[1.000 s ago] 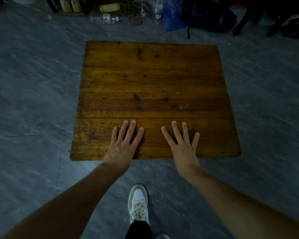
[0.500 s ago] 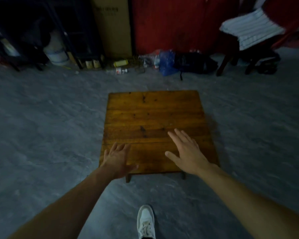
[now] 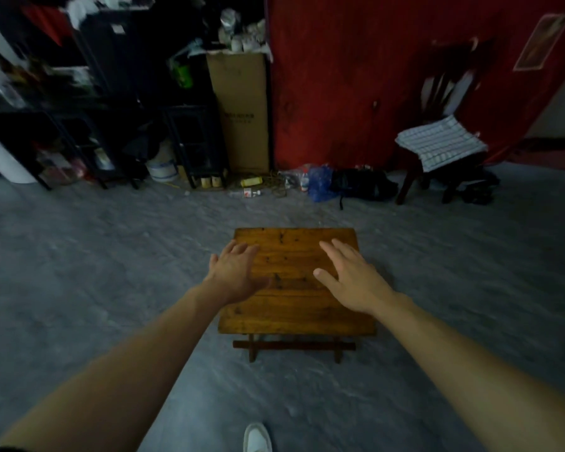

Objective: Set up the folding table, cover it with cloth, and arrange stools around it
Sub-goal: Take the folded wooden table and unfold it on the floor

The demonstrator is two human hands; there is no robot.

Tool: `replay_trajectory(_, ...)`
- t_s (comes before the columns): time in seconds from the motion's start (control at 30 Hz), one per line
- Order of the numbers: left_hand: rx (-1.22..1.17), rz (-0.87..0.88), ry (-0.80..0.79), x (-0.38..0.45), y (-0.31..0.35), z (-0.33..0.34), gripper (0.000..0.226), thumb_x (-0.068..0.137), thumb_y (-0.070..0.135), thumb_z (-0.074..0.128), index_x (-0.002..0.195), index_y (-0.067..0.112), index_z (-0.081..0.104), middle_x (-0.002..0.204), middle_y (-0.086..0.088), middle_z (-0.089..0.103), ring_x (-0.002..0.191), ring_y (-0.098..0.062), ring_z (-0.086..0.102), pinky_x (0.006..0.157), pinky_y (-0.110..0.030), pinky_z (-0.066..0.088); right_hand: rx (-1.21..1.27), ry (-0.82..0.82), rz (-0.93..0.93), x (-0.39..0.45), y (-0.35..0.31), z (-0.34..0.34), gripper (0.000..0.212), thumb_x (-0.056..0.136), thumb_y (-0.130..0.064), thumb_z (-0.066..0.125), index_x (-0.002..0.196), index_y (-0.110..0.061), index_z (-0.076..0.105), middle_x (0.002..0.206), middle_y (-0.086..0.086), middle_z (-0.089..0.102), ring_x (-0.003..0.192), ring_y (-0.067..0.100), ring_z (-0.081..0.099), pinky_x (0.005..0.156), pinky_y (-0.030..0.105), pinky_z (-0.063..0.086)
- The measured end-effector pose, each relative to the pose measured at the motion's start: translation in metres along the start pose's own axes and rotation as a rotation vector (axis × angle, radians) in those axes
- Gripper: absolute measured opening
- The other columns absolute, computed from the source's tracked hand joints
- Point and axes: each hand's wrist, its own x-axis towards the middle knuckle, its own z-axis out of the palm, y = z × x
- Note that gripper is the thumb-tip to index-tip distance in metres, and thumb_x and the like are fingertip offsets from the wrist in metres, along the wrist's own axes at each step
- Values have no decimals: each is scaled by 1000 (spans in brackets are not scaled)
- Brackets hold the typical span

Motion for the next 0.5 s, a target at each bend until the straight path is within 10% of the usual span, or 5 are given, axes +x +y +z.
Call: replay_trajectory(0.5, -30, 40, 75, -77, -47, -69, 83, 88, 63, 58, 155, 26, 25, 164, -2, 20, 152, -27, 10, 118, -59, 19, 34, 162, 124, -59, -83, -32, 67, 100, -57, 32, 157, -28, 12, 165, 4, 5, 151, 25, 8, 120, 51, 18)
